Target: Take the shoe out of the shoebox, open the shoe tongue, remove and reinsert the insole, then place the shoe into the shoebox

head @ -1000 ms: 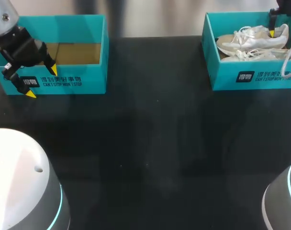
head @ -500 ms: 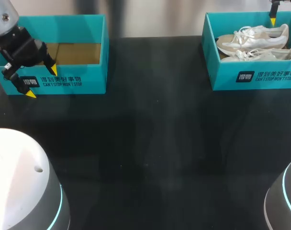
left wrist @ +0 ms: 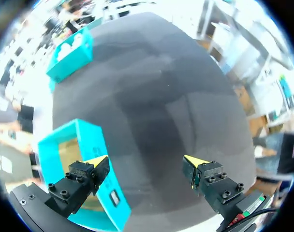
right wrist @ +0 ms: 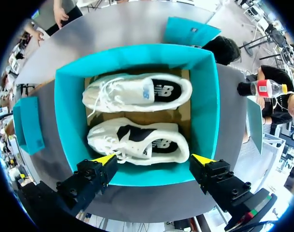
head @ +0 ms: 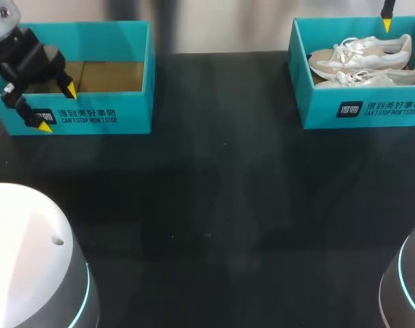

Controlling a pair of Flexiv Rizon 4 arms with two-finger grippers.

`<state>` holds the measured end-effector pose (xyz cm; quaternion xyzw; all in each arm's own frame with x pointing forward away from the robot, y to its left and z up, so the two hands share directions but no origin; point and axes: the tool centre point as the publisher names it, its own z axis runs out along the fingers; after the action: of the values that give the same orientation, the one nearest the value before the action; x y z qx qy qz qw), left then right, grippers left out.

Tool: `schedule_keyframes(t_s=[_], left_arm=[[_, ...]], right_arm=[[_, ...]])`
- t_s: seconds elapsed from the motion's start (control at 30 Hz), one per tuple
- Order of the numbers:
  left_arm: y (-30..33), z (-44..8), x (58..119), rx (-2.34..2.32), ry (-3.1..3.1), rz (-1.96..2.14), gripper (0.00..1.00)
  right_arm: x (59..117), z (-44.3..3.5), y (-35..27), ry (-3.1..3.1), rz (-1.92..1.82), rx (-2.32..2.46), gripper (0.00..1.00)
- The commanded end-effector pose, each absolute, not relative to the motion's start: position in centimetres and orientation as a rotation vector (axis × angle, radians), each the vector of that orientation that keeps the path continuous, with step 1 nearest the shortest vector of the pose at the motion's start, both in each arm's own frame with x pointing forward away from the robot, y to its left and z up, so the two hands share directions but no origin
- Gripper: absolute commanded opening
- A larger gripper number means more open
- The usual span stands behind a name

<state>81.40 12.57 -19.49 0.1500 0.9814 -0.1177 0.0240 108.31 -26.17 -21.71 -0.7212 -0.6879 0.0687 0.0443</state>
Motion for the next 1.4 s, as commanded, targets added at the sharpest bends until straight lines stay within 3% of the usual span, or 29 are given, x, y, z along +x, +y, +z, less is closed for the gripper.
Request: schedule_keyframes(t_s=[0.03, 0.33, 0.53, 1.4], left_arm=[[12.7, -17.3, 81.7, -0.014, 3.141, -0.218, 1.0], [15.3, -14.8, 85.1, -1.186, 3.061, -0.107, 1.0], [16.9, -14.7, 86.5, -1.668, 2.859, -0.005, 1.0], [23.3, -16.8, 92.0, -2.526, 1.96, 0.254, 1.0]], right_arm=[[103.2, -21.1, -25.1, -2.166, 0.088, -2.27, 1.0], [100.6, -21.0, -23.9, -2.125, 0.082, -2.271, 1.0], [98.9, -20.9, -23.4, -2.119, 0.07, -2.295, 1.0], [96.1, -22.8, -22.3, -2.215, 0.043, -2.312, 1.0]])
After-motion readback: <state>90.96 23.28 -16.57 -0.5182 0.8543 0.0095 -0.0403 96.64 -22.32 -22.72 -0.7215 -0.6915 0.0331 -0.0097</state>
